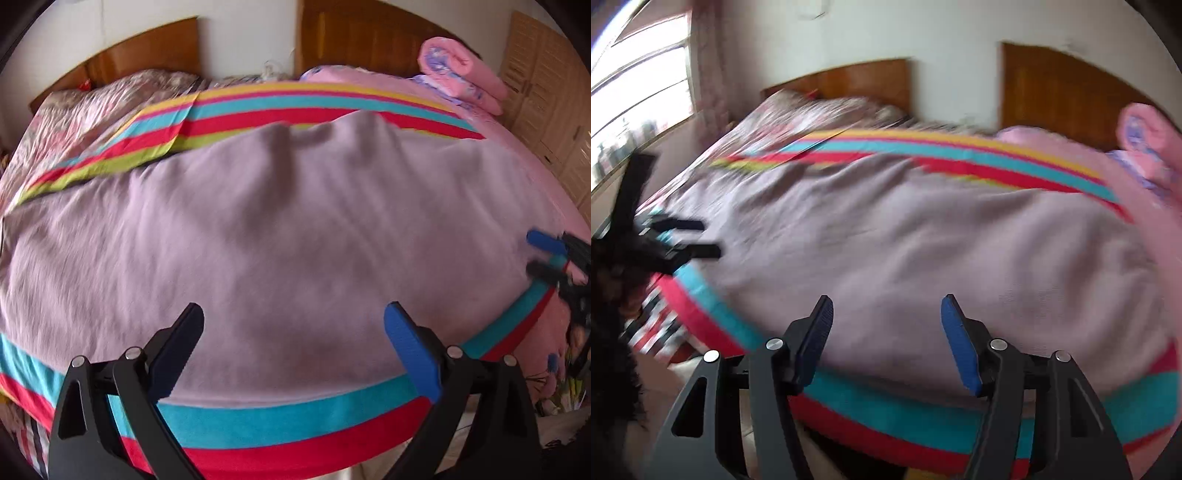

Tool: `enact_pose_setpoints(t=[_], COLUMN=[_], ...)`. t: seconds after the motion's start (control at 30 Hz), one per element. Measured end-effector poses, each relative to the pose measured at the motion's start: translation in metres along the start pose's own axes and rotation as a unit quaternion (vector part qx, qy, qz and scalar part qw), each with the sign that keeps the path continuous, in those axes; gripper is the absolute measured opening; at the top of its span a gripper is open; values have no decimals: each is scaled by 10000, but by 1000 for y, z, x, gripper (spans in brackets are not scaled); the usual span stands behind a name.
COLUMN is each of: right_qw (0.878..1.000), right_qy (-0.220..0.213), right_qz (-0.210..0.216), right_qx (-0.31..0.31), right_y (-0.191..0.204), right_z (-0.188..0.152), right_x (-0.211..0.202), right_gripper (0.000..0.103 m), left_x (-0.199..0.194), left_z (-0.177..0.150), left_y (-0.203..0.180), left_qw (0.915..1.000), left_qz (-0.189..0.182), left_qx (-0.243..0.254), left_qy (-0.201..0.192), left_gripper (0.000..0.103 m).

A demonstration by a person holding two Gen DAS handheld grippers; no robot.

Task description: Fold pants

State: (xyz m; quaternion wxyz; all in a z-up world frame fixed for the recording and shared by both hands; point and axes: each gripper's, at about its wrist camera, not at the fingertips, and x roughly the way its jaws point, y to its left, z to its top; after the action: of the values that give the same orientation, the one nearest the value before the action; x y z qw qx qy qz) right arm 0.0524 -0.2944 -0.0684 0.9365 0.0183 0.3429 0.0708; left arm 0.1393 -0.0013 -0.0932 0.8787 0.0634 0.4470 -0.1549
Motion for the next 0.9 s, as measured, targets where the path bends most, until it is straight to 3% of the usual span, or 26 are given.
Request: enact_pose_setpoints(t=[0.1,0.17,0.23,0.37,0.43,0.5,0.57,0.63,0.73,0.9], right_qw=[9978,9989,9986,9980,9942,9914,9884,9894,9883,9952], right_qy=[432,356,382,-165,-263,-44,497,472,541,193], right_qz=[-402,-179,-100,-334,-796,-1131,-1251,-1262,-1234,-875], right_qx=[294,240,338,513,667,663,699,549,710,396], right_y=[-39,-48,-54,-76,-97,-112,-125,-122,-122,-99], right_z=[-20,-30,-26,-4,12,19,12,3,12,65], right_x=[5,-4,-15,-35,-30,-12,12,11,1,16], right_gripper=[64,63,63,68,78,78,78,79,79,79], left_x=[11,26,30,28,23,21,30,40,37,27], left_z=[5,4,4,12,17,22,26,23,24,68], left_y=[-24,-30,-31,-29,-28,-33,-37,-34,-19,6], left_qw=[9994,9988,9989,9991,9996,9996,9987,9978,9985,9998], left_qz=[-10,46,62,157,137,171,371,472,295,187], left_qx=[343,375,350,245,196,242,320,293,8,-112], left_qy=[67,325,318,298,130,26,123,352,468,32], left_gripper=[99,99,102,101,101,102,102,102,102,102])
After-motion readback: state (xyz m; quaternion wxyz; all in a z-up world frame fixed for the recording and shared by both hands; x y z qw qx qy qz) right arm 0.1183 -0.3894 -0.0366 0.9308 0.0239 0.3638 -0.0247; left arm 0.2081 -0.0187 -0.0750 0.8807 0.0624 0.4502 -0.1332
